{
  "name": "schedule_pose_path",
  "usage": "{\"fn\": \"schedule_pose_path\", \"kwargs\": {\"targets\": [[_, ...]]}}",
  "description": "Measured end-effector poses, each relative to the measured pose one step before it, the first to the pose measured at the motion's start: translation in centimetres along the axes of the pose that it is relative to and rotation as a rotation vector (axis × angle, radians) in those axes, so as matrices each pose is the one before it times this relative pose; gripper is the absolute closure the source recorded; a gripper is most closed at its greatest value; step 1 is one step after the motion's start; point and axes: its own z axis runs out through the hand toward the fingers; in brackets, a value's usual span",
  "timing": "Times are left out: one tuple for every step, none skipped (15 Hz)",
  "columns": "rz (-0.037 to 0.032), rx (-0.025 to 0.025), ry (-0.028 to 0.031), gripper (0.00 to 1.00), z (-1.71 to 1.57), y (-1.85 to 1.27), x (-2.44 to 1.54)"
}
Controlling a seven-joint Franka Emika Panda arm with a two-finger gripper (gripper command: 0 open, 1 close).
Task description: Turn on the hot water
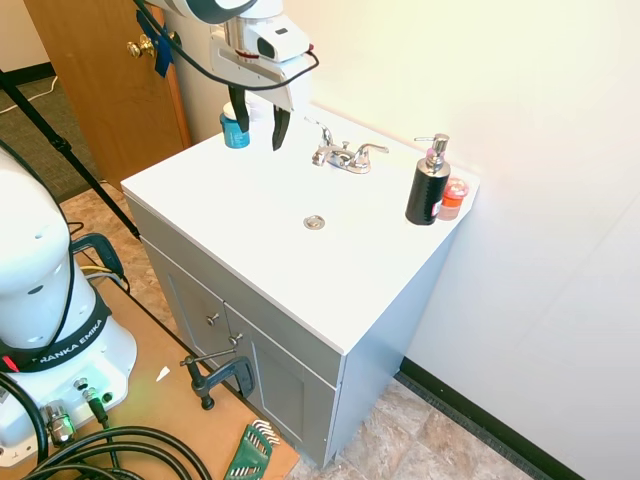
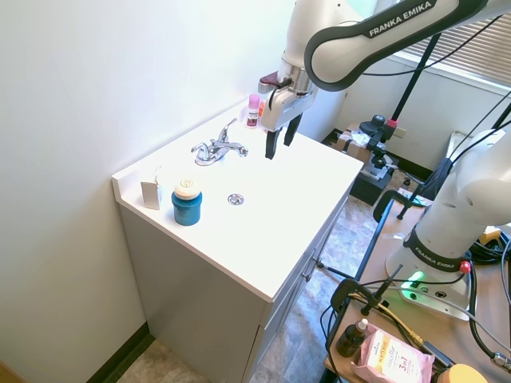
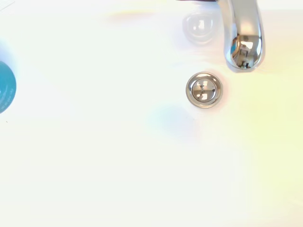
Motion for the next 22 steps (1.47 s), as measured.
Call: {"fn": "schedule_pose_path", "kwargs": {"targets": [[-0.00089,-0.00085,0.00052,0.00,0.014,0.001,0.002],[-0.00177,-0.00060,0.00487,0.00,-0.043,-0.138,-0.020],[-0.00201,0.00053,0.00836,0.00,-0.201,-0.471,-0.045],[-0.00588,0.00468,0.00917,0.00,-0.400,-0.795,0.067],[-0.00452,0.00543,0.00749,0.00,-0.454,-1.050,0.153],[0.00849,0.00683,0.01156,0.00,-0.500,-1.319,0.358],[0.02011,0.00104,0.01470,0.00,-0.262,-1.475,0.516],[0.02921,-0.00091,0.01914,0.00,0.005,-1.609,0.572],[0.05000,-0.00572,0.02694,0.00,0.243,-1.689,0.671],[0.04954,-0.01341,0.03311,0.00,0.458,-1.441,0.750],[0.04397,-0.01374,0.03666,0.00,0.565,-1.254,0.610],[0.04076,-0.01189,0.03515,0.00,0.527,-1.206,0.264],[0.03182,-0.00695,0.03266,0.00,0.420,-1.131,-0.270],[0.02372,0.00199,0.03025,0.00,0.348,-1.091,-0.572],[0.01924,0.00839,0.02602,0.00,0.286,-0.994,-0.631],[0.01816,0.00769,0.02725,0.00,0.407,-0.808,-0.406],[0.02138,0.00116,0.03004,0.00,0.564,-0.506,-0.052],[0.01976,-0.00282,0.02259,0.00,0.679,-0.348,0.027],[0.01354,-0.00437,0.00848,0.00,0.735,-0.261,0.006],[0.00594,-0.00354,0.00303,0.00,0.563,-0.263,0.073],[-0.00022,-0.00223,0.00182,0.00,0.392,-0.254,-0.071],[-0.00132,0.00053,0.00221,0.00,0.299,-0.206,-0.205]]}}
